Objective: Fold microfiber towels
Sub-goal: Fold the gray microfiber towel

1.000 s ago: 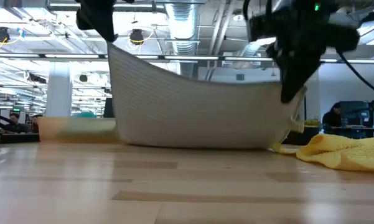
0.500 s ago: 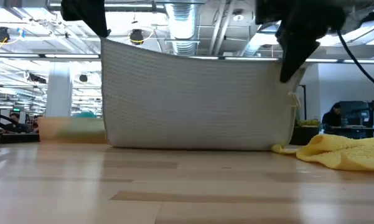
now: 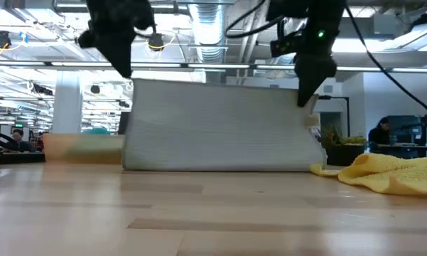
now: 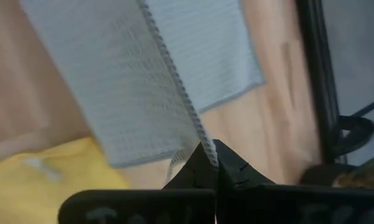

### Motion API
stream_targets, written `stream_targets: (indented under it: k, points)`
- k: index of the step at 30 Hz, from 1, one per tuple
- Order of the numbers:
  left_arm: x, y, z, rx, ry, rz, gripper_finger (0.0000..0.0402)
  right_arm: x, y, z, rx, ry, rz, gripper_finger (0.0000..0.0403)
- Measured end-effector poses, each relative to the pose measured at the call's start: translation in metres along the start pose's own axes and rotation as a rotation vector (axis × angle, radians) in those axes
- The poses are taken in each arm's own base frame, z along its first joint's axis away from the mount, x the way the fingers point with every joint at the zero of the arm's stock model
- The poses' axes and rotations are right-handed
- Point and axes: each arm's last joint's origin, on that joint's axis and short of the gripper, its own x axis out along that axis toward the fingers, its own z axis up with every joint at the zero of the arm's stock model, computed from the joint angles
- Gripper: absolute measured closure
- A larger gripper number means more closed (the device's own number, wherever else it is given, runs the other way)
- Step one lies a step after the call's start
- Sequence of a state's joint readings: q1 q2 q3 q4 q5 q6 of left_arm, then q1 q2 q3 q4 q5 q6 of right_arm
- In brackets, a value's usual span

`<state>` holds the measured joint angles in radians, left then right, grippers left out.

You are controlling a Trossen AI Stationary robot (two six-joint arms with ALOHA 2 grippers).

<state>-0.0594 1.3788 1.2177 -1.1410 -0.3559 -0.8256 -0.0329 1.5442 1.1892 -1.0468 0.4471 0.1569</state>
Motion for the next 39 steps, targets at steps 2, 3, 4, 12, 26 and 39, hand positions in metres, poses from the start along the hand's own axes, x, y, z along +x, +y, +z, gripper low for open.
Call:
stream_targets:
  k: [2, 3, 4, 12, 26, 39]
  points:
    - [0.011, 0.005, 0.003, -0.011, -0.007, 0.018, 0.0401, 0.009, -0.01, 0.005, -0.001, -0.004, -0.009, 0.0399]
    - [0.016, 0.009, 0.004, -0.015, -0.005, 0.032, 0.0401, 0.013, -0.016, 0.008, 0.005, -0.01, -0.013, 0.0399]
    - [0.021, 0.012, 0.006, -0.016, -0.007, 0.041, 0.0401, 0.016, -0.022, 0.01, 0.01, -0.012, -0.014, 0.0399]
    - [0.051, 0.04, 0.021, -0.062, -0.015, 0.085, 0.0401, 0.044, -0.056, 0.023, 0.015, -0.045, 0.043, 0.0399]
    - [0.087, 0.057, 0.039, -0.067, 0.061, 0.099, 0.0401, 0.091, -0.058, 0.028, -0.094, 0.061, 0.077, 0.0397]
    - [0.116, 0.051, 0.039, -0.056, 0.163, 0.097, 0.0401, 0.093, -0.062, 0.028, -0.125, 0.059, 0.074, 0.0349]
